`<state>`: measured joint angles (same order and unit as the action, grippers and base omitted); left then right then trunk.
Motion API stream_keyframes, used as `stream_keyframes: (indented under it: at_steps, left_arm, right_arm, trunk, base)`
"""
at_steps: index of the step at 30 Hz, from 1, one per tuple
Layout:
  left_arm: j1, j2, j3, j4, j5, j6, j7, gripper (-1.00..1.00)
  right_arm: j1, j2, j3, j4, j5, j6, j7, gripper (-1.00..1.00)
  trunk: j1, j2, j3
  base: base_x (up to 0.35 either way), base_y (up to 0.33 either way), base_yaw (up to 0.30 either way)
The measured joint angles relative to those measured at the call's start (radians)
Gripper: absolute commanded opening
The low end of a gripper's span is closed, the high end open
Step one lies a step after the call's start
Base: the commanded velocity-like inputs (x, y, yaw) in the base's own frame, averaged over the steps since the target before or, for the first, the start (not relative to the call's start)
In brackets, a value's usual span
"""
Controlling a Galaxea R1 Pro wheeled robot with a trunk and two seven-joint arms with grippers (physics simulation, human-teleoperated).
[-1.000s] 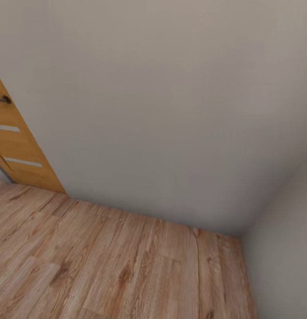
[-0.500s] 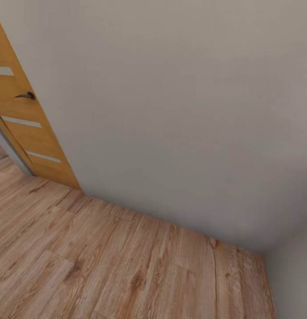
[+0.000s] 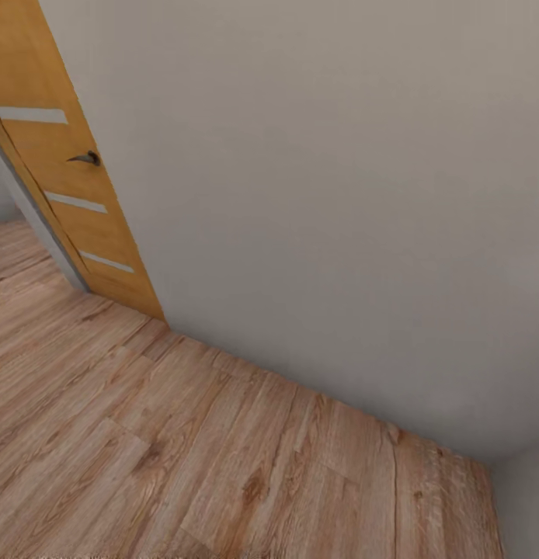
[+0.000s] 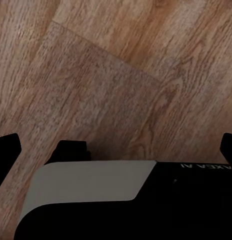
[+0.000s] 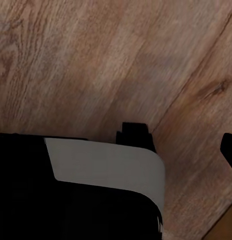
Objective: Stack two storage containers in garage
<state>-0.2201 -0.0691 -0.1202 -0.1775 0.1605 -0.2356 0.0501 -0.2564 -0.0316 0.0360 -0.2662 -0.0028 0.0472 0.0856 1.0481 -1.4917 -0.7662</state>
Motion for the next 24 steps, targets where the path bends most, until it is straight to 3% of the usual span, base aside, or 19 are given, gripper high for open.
stream_keyframes:
  at_steps: [8,24]
  left_arm:
    - [0.0,0.0,0.001,0.001,0.0,0.0,0.0,1.0]
    - [0.0,0.0,0.004,0.003,0.0,0.0,0.0,1.0]
  right_arm:
    - [0.0,0.0,0.0,0.0,0.0,0.0,0.0,1.0]
    - [0.0,0.0,0.002,0.0,0.0,0.0,0.0,1.0]
  trunk:
    - [0.0,0.0,-0.009]
    - [-0.001,0.0,-0.02]
  base:
    - [0.108,0.005,0.211]
    - [0.293,0.067,0.253]
